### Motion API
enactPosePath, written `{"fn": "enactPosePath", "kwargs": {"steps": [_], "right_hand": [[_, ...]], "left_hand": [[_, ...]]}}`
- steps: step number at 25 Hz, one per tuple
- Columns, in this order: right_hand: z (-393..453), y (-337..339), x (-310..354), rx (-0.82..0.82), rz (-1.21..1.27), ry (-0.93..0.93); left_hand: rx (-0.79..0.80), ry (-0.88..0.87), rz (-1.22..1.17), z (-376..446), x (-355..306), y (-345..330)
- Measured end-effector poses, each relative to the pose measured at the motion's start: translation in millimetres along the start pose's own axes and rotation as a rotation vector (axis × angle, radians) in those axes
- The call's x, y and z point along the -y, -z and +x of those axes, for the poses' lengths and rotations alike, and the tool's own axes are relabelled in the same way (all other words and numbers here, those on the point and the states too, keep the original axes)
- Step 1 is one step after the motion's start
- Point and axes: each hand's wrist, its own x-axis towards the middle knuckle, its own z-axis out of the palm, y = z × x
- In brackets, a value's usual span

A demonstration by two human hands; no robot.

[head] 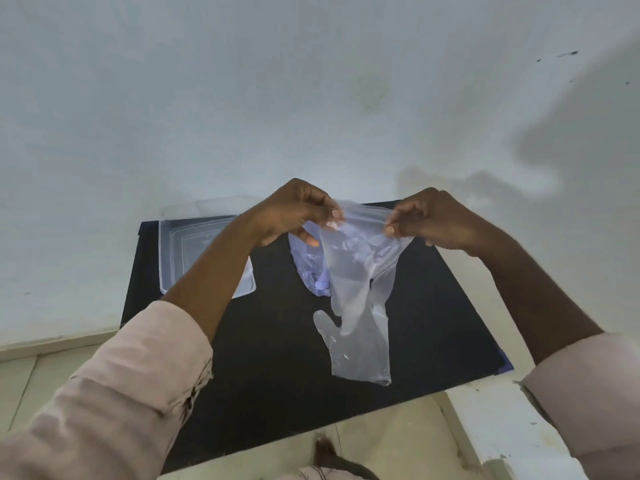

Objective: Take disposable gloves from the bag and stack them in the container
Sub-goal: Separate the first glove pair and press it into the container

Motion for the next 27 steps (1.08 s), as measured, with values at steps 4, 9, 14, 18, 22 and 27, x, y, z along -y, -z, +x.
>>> {"fn": "enactPosePath", "kwargs": {"steps": [4, 9, 14, 18, 22, 27], "right_hand": [[17, -17, -11, -0.169, 0.463, -0.065], [54, -34, -16, -0.197, 0.852, -0.061], [94, -46, -8, -0.131, 0.911, -0.022], [132, -65, 12, -0.077, 0.877, -0.032], [177, -99, 45, 0.015, 0.839, -0.085], [248, -162, 92, 0.068, 0.79, -0.168]], "left_hand": [[-0.17, -0.022, -0.114, 6, -1, 2], [-0.336, 0.01, -0.278, 15, 7, 0], [-0.447, 0.009, -0.367, 17, 15, 15], [-0.513, 0.044, -0.302, 12, 27, 48], [-0.572, 0.144, -0.236, 0, 48, 104], [-0.707, 0.309, -0.24, -9, 79, 185]]}}
